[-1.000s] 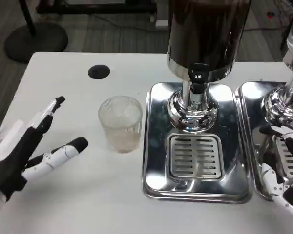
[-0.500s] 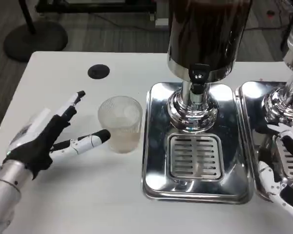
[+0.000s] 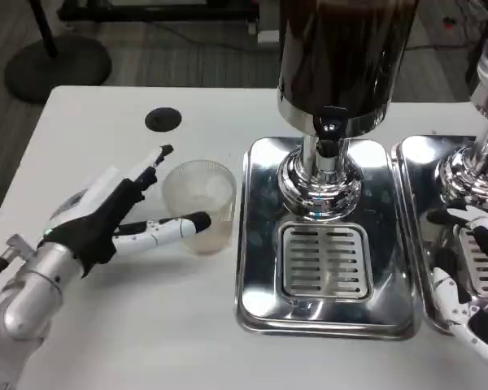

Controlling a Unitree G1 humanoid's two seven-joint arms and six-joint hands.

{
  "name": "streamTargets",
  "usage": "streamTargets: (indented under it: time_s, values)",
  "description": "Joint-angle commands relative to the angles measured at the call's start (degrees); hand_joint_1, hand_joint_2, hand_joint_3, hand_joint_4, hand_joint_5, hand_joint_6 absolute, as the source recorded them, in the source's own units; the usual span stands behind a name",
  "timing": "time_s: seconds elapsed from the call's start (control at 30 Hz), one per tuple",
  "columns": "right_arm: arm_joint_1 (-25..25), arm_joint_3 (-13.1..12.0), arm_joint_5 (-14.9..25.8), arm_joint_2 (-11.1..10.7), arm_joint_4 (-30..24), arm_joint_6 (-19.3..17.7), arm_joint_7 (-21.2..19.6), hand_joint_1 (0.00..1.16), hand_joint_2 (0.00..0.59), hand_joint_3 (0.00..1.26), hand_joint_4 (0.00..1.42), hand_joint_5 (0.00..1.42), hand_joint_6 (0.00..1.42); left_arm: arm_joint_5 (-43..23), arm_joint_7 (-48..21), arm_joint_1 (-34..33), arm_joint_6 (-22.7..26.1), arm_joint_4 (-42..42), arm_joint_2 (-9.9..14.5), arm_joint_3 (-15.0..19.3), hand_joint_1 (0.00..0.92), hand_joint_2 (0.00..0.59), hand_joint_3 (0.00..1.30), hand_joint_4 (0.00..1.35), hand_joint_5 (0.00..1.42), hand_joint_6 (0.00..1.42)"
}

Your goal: Grasp the cup under the faucet to collect the drink, then remove the cup.

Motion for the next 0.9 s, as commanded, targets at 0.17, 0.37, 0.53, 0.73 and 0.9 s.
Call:
streamTargets:
  time_s: [0.17,0.37,0.53,0.73,0.9]
  values:
    - [1.3,-0.2,-0.1,0.9,-1.1,0.4,-1.0,0.44,0.507,0.38,0.26,0.19,0.34,3.3,1.3,-6.4,-1.0,7.8,-1.3,-4.4,0.265,0.053,0.0,0.0,0.09,0.22]
    - [1.6,-0.4,0.4,1.0,-1.1,0.3,-1.0,0.44,0.507,0.38,0.26,0.19,0.35,3.3,4.5,-8.6,-3.9,13.8,-3.0,-5.7,0.275,0.051,0.0,0.0,0.1,0.23]
    - [1.8,-0.6,0.7,1.2,-1.3,0.3,-0.8,0.44,0.507,0.39,0.26,0.2,0.35,3.1,8.7,-9.7,-9.7,18.9,-4.3,-5.5,0.29,0.086,0.09,0.1,0.25,0.4]
    - [2.1,-0.7,1.3,1.5,-1.5,0.3,-0.7,0.44,0.507,0.39,0.26,0.21,0.36,3.2,13.3,-10.2,-14.7,23.0,-4.9,-5.2,0.322,0.157,0.28,0.32,0.49,0.71]
    - [2.2,-0.8,1.9,1.7,-1.6,0.1,-0.4,0.44,0.507,0.38,0.25,0.21,0.36,3.1,14.3,-10.5,-16.1,24.9,-5.0,-5.0,0.29,0.183,0.35,0.42,0.63,0.84]
